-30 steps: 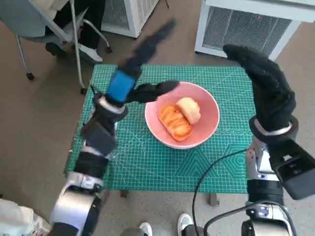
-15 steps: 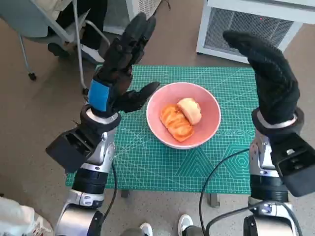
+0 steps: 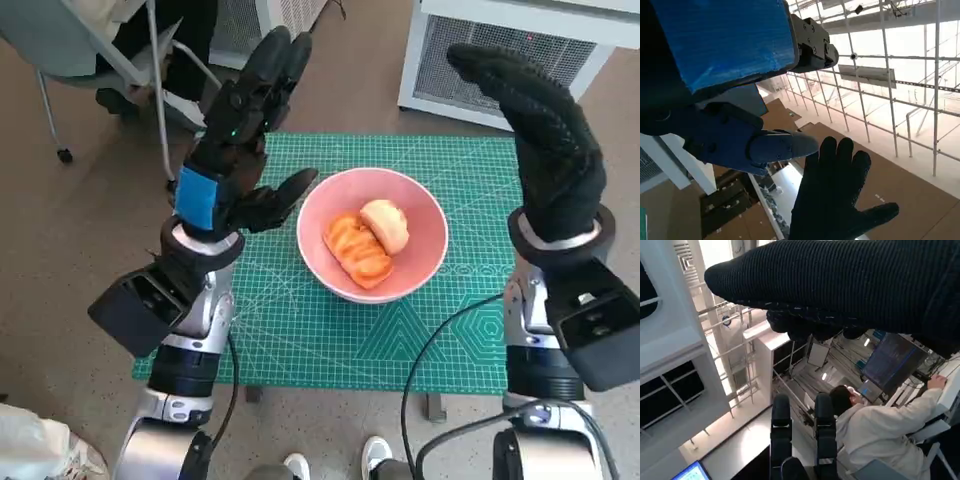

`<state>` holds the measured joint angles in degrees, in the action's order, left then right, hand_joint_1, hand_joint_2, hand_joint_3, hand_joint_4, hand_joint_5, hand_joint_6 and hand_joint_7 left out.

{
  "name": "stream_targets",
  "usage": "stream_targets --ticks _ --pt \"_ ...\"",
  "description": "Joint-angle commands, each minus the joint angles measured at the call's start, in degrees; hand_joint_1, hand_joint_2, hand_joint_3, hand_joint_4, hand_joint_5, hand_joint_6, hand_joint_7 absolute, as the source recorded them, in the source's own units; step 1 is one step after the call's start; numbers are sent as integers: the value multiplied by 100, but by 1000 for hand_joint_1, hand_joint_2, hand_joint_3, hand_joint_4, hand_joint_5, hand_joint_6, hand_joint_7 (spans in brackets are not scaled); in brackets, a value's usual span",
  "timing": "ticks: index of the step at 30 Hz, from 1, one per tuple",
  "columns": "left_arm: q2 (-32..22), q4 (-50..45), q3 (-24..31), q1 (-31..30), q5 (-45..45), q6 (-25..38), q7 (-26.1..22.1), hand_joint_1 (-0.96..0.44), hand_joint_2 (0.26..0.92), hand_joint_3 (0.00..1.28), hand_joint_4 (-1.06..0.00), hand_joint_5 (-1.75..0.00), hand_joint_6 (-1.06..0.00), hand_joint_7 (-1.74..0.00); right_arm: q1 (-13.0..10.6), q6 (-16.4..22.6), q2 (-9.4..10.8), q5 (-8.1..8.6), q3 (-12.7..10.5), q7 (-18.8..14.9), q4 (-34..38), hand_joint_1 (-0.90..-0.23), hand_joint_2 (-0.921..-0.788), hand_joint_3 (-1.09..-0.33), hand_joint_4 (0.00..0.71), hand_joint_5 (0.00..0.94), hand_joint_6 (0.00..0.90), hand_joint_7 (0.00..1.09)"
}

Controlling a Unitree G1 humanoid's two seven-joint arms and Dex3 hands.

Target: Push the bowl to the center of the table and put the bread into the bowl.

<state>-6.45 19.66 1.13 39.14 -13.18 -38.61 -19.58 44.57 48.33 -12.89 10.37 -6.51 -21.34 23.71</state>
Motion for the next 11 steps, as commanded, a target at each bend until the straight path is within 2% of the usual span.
stream_targets --ticks 1,11 --pt "-25 -39 59 -38 47 -76 -60 -508 921 410 -203 0 -280 -66 -5 50 24 -22 19 13 149 -553 -921 -739 279 0 195 307" --pt "43 112 101 -15 17 -288 -141 -517 921 451 -205 -1 -272 -71 -38 153 38 -44 19 38 241 -541 -921 -736 279 0 203 305"
